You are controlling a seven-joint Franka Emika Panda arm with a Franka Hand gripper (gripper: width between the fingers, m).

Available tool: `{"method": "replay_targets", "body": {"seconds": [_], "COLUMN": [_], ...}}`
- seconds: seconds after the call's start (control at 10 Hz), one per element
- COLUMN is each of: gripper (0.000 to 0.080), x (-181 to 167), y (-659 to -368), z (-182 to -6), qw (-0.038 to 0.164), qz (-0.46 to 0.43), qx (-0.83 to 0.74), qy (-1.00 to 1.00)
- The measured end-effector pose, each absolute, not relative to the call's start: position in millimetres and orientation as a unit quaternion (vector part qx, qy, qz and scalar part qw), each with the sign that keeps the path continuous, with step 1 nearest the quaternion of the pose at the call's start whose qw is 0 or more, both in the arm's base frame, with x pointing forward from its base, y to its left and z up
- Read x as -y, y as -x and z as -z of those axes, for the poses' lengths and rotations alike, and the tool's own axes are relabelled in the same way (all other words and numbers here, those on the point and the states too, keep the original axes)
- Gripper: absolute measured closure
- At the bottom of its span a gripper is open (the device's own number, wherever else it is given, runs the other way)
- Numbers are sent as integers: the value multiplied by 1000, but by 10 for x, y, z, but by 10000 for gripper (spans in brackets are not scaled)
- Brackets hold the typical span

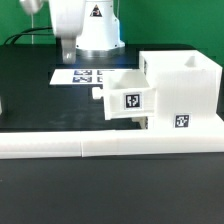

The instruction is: Assemble drawer

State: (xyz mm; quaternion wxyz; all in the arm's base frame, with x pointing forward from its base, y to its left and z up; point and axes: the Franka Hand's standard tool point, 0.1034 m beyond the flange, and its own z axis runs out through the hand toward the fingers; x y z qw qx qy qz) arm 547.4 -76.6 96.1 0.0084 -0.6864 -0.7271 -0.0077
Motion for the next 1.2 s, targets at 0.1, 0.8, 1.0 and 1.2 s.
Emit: {"method": "replay_targets", "body": {"seconds": [0.1, 0.8, 1.0, 1.2], "gripper": [150, 150, 150, 150], "x": [787, 753, 590, 408], "y": [-5449, -5556, -5648, -5697], "z": [-860, -528, -505, -527], "qw": [26, 88, 88, 90], "qz": [20, 36, 35, 36], "qx": [722, 728, 712, 703], "qy": [691, 679, 696, 704]}}
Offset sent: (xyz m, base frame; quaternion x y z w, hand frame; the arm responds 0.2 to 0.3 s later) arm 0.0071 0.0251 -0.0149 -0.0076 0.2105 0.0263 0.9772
